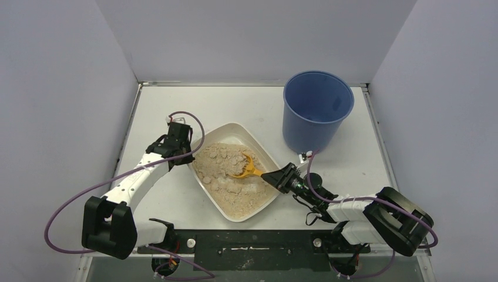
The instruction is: Clean the litter box
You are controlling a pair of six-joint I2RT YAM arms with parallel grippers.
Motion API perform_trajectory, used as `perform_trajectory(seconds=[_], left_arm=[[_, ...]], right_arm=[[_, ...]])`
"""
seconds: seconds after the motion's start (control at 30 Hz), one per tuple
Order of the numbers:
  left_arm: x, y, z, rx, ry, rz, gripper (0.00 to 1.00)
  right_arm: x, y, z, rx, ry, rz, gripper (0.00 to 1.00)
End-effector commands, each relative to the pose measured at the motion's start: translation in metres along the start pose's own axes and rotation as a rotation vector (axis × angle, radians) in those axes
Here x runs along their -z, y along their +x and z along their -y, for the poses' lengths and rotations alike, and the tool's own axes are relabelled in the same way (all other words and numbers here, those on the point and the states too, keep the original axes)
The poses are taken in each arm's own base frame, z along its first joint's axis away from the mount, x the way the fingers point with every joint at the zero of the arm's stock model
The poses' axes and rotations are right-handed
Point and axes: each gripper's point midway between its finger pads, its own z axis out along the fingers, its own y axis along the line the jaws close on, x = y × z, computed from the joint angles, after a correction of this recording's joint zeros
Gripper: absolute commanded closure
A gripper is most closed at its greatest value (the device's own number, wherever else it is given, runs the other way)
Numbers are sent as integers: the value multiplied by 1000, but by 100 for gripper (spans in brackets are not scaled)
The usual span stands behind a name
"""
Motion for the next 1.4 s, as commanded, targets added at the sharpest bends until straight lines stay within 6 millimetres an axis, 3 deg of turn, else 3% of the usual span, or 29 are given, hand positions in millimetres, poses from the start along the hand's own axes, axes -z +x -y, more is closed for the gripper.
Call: perform_trajectory(seconds=[0.0, 0.13, 0.4, 0.6, 0.67, 0.73, 0.8, 0.87, 0.93, 1.0, 1.1, 1.13, 1.23, 1.37], left_arm=[[7, -33, -13, 16, -50, 117, 100], [3, -31, -15, 23, -56, 105, 100], [1, -29, -16, 28, -64, 95, 63], [0, -28, -15, 31, -60, 92, 46], [1, -29, -14, 35, -57, 98, 42], [2, -31, -14, 38, -52, 105, 39], [4, -34, -12, 42, -39, 119, 37], [6, -35, -10, 47, -25, 129, 36], [7, -36, -9, 49, -17, 132, 35], [8, -37, -8, 50, -11, 136, 35], [10, -39, -6, 56, 1, 146, 34], [11, -40, -5, 57, 6, 148, 33], [13, -41, -3, 60, 21, 153, 30], [14, -44, -2, 64, 31, 164, 26]], right_arm=[[9, -11, -22, 27, -121, 49, 100], [16, -13, -36, 21, -197, 56, 100], [29, -17, -59, 2, -313, 66, 100], [40, -20, -73, -16, -378, 82, 100], [41, -13, -76, 0, -395, 48, 100], [44, -16, -82, -8, -419, 48, 100], [50, -26, -74, -48, -402, 100, 100], [49, -17, -84, -19, -432, 55, 100], [52, -20, -104, -10, -503, 45, 100], [57, -37, -88, -85, -460, 127, 100], [52, -19, -111, -35, -518, 34, 100], [52, -16, -114, -40, -529, 15, 100], [59, -35, -93, -131, -485, 100, 100], [56, -15, -117, -83, -551, -7, 100]])
